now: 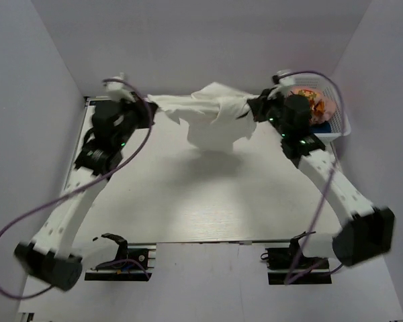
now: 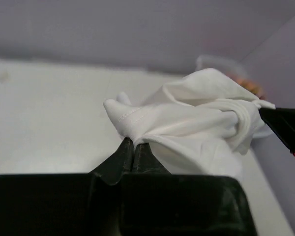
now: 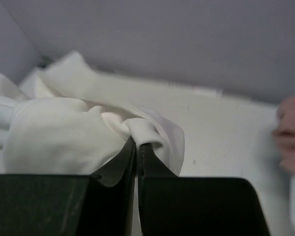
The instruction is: Fold and stack the t-shirts
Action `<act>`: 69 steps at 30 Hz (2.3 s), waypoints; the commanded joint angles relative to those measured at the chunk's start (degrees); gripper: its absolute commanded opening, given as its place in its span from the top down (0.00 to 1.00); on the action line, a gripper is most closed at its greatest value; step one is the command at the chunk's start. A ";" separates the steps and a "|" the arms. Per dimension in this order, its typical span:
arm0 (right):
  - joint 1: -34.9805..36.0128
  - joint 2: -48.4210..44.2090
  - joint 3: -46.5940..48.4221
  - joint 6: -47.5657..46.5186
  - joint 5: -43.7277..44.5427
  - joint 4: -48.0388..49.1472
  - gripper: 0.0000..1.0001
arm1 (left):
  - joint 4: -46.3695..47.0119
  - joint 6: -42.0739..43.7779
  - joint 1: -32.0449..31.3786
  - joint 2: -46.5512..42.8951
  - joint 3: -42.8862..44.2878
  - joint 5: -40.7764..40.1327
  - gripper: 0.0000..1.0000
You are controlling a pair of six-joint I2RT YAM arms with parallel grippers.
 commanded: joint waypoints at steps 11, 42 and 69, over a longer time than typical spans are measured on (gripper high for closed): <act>-1.07 -31.43 -11.15 -0.67 11.25 5.76 1.00 | -2.75 -0.11 0.43 -25.56 -1.20 -18.51 1.00; 0.34 1.95 -8.98 0.06 5.29 -9.88 0.10 | -12.18 -17.26 3.59 11.45 -22.79 -14.04 0.00; 16.78 36.08 27.27 15.15 33.46 -35.99 0.87 | 3.30 -9.27 3.59 25.00 -12.78 -6.65 1.00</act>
